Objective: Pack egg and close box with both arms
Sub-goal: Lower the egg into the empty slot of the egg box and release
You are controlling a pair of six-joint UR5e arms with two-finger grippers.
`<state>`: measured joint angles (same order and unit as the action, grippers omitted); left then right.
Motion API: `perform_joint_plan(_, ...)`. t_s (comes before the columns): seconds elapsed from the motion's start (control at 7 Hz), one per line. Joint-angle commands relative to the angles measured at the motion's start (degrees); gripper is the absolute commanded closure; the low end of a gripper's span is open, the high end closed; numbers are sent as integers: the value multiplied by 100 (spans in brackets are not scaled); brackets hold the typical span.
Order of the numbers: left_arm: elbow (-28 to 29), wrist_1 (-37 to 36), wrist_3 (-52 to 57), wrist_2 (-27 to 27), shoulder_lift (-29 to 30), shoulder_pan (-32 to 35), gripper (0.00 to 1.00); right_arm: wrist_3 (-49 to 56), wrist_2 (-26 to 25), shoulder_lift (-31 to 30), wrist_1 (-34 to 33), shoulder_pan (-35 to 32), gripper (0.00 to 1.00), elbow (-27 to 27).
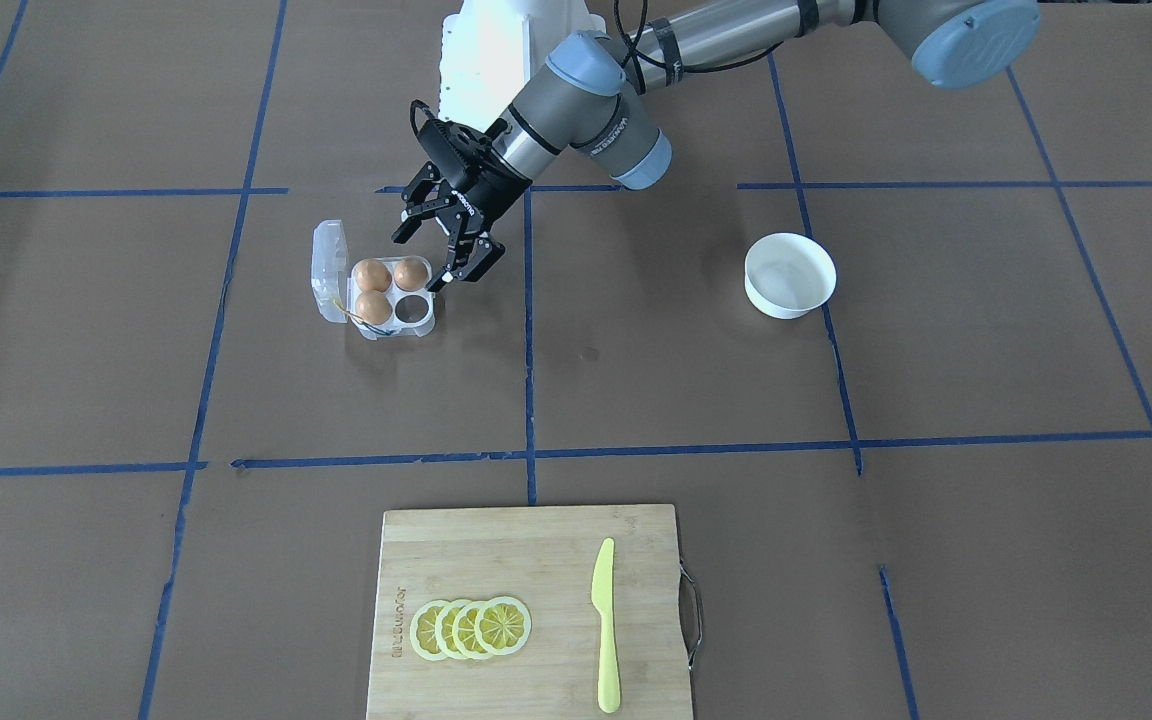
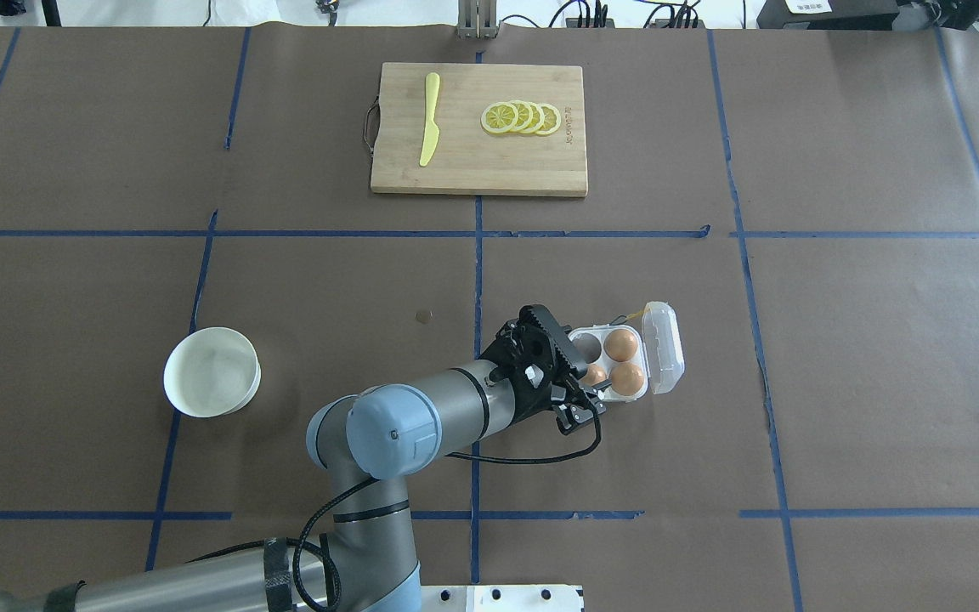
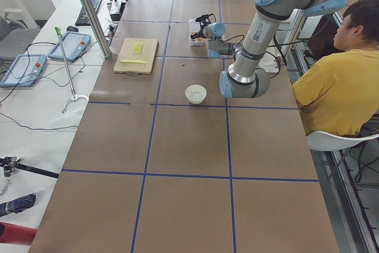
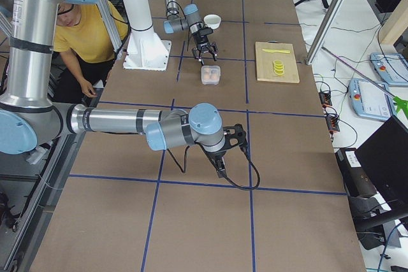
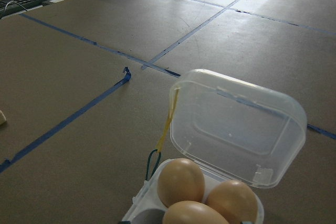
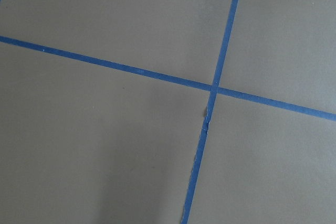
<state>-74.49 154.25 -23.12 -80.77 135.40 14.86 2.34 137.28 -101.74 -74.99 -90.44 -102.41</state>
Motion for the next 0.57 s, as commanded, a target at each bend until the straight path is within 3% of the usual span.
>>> perform_joint_plan(0.0,-21,0,-9,-17,21,0,9,4,0,-4,-7,0,0,2)
perform_joint_plan(0.29,-318,-131,-26,-61,39,78,4,4,0,-4,-7,0,0,2)
perform_joint_plan(0.43,-529,-645,-44,-444,30,305,2,4,0,-13,2,0,0,28)
